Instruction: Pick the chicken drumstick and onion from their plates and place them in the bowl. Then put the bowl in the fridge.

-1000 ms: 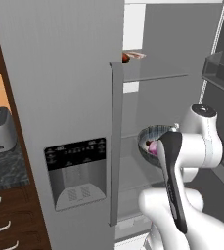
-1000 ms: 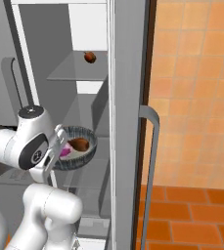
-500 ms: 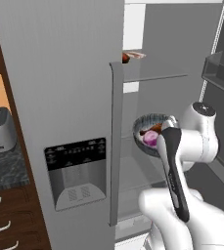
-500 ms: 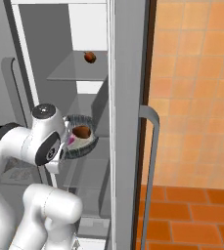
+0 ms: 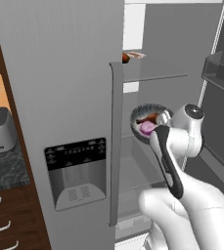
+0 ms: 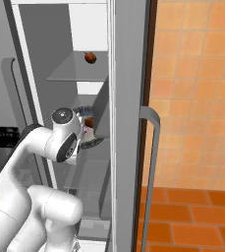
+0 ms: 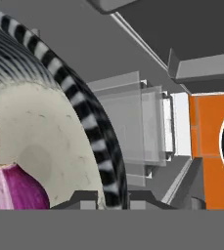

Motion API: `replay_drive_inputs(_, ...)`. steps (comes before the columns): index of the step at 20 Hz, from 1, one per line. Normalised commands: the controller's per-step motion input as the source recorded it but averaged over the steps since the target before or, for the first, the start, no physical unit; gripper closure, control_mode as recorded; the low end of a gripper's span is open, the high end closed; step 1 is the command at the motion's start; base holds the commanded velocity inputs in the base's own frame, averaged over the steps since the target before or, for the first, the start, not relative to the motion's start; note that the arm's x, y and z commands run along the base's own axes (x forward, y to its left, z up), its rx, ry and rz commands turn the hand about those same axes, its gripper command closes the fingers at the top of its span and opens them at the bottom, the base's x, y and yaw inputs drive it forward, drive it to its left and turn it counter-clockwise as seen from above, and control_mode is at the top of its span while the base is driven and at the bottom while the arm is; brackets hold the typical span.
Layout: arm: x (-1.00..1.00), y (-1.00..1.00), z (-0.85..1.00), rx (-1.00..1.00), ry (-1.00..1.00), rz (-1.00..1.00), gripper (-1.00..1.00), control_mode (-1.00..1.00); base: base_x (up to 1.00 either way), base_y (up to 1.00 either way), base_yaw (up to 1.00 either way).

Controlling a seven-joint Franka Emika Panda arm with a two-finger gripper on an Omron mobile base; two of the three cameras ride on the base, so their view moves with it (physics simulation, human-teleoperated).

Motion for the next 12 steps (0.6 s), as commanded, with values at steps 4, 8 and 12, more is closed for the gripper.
replay_drive_inputs(4,0.97,-0.06,-0.14,0.05,0.03,0.13,1.00,-1.00,0.00,0.00,0.00)
replay_drive_inputs(8,0.84,-0.03,-0.01,0.05,0.11,0.04,1.00,-1.00,0.00,0.00,0.00)
replay_drive_inputs(12,0.72,-0.02,-0.02,0.00,0.05,0.05,1.00,-1.00,0.00,0.00,0.00)
